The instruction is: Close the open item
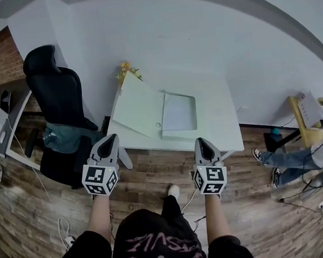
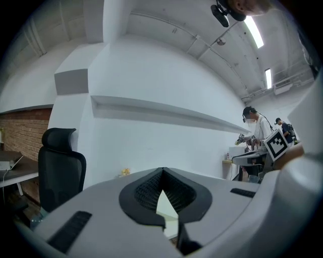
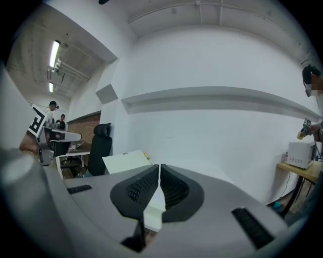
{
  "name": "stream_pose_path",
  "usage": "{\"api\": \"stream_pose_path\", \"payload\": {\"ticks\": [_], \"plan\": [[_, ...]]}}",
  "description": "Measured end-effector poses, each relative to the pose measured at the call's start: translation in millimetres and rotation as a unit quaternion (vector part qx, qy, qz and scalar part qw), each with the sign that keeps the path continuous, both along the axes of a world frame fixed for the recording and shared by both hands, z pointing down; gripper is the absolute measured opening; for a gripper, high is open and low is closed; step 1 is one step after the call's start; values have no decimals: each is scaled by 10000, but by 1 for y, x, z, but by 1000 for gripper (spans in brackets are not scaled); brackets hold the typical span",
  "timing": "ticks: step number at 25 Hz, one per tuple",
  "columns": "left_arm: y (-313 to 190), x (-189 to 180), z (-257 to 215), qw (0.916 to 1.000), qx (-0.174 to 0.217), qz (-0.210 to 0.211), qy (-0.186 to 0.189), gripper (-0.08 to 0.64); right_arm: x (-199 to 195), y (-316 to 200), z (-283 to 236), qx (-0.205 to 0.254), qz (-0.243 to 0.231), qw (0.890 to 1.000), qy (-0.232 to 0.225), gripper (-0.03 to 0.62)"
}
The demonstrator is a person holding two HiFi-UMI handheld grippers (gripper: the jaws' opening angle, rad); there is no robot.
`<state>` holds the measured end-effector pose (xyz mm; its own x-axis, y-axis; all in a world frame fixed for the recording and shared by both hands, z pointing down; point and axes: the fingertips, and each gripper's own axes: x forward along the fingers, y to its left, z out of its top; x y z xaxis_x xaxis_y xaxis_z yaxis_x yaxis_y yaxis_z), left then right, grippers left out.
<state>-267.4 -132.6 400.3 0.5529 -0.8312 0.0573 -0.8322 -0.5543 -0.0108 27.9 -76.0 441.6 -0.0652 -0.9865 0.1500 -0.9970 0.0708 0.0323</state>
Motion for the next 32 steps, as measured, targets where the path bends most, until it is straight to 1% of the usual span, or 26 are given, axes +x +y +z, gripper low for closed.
{"api": "stream_pose_path", "payload": {"ticks": [6,16,23,27,32], "plan": [[-43,27,6,9996,-101,-161,-208,12,26,-58,7,-86,-195,9997,-71,28],[-120,69,17,9972,-268,-636,-297,12,71,-162,22,-257,-665,9974,-136,26],[-152,98,23,9941,-374,-901,-463,12,90,-210,33,-378,-1029,9936,-257,27],[-161,101,20,9917,-353,-1078,-604,12,93,-230,37,-412,-1191,9915,-317,27],[-165,92,16,9886,-354,-1294,-678,12,87,-241,39,-445,-1386,9888,-329,27]]}}
